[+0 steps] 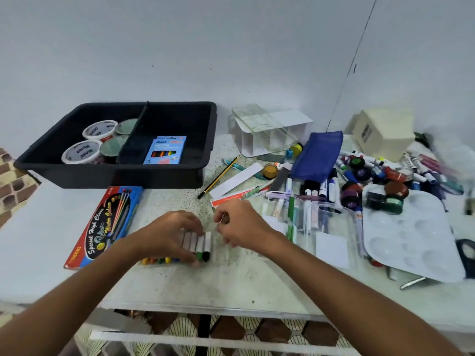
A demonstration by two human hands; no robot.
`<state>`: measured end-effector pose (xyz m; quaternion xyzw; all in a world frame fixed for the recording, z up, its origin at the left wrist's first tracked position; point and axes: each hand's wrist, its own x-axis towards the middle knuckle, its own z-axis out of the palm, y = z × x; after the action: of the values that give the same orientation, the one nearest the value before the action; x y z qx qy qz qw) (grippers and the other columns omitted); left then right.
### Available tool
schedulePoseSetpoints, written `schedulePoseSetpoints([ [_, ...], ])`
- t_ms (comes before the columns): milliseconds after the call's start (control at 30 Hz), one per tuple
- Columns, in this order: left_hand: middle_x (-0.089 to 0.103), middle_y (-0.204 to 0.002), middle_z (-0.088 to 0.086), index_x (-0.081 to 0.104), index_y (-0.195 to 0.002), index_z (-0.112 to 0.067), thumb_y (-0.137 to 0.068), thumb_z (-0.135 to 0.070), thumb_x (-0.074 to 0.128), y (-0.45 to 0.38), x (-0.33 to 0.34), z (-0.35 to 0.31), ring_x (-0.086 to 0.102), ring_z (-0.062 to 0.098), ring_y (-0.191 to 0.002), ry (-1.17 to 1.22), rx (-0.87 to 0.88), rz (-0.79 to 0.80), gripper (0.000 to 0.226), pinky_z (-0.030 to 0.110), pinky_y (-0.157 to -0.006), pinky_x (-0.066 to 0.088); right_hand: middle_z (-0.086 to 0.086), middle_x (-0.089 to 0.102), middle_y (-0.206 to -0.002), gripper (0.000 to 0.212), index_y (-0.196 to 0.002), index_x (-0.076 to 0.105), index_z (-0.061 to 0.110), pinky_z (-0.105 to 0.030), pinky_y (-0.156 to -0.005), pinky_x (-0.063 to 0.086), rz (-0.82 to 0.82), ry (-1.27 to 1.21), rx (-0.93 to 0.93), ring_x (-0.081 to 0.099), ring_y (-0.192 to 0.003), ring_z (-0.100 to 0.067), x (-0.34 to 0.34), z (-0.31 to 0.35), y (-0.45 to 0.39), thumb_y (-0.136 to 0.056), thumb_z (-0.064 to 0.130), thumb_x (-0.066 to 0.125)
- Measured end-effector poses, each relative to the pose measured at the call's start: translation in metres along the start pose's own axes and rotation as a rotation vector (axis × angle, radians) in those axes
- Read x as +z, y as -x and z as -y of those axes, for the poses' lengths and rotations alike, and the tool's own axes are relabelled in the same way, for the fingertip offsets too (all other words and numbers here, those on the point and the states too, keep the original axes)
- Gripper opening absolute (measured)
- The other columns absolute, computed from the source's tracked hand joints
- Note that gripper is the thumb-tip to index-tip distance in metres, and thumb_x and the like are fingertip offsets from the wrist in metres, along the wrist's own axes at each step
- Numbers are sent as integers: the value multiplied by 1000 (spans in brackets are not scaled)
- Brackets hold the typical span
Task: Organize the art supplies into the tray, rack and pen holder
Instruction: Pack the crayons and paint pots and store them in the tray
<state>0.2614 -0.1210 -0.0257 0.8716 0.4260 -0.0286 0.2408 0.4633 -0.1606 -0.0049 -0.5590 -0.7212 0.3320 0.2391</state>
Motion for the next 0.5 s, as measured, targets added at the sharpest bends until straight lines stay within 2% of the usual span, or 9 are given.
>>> schedulePoseSetpoints([
  [33, 52, -117, -23, 67, -112, -33, -44, -91, 54, 0, 0, 0, 45, 0, -110, 14, 6, -4, 90, 26, -94, 38, -9, 61, -74, 16, -89, 67, -5, -38, -64, 54, 1, -13, -6, 66, -74, -31, -2, -3, -1, -80, -8, 55],
  [100, 53, -114, -24, 69, -111, -32, -50, -94, 45, 2, 1, 0, 48, -2, -108, 49, 18, -44, 90, 25, -93, 39, -6, 58, -69, 13, -88, 65, -3, -35, -52, 54, 8, -43, -9, 66, -63, -30, -4, -8, -2, -81, -8, 55],
  [167, 55, -110, -25, 71, -108, -31, -56, -90, 50, 3, 3, -1, 51, -3, -103, 54, 19, -83, 82, 24, -89, 41, -3, 55, -65, 13, -85, 64, 1, -28, -43, 51, 19, -54, -10, 63, -51, -25, -4, -11, -4, -83, -8, 55],
  [233, 57, -109, -23, 72, -106, -29, -61, -75, 67, 4, 4, -3, 52, -2, -101, 56, -8, -101, 64, 24, -87, 40, -3, 55, -63, 16, -82, 61, 6, -24, -39, 47, 42, -74, -5, 59, -45, -18, -3, -12, -6, -84, -8, 54],
  [333, 59, -112, -18, 73, -106, -25, -69, -46, 81, 3, 3, -8, 51, 0, -103, 50, -42, -123, 43, 22, -89, 37, -9, 59, -64, 14, -83, 61, 6, -23, -39, 47, 55, -86, -15, 60, -44, -16, -3, -15, -8, -84, -6, 54],
  [433, 57, -118, -17, 70, -109, -27, -73, -42, 79, 2, 1, -11, 48, 1, -109, 25, -83, -91, 40, 23, -91, 35, -13, 64, -70, 11, -85, 65, 3, -22, -42, 47, 43, -77, -73, 63, -50, -19, -5, -17, -11, -84, -3, 56],
  [500, 57, -118, -16, 68, -108, -29, -73, -43, 78, 2, -2, -14, 48, 3, -109, 7, -100, -72, 38, 25, -93, 38, -9, 66, -75, 10, -87, 69, 2, -20, -51, 46, 20, -46, -154, 62, -59, -17, -8, -19, -13, -83, 0, 60],
])
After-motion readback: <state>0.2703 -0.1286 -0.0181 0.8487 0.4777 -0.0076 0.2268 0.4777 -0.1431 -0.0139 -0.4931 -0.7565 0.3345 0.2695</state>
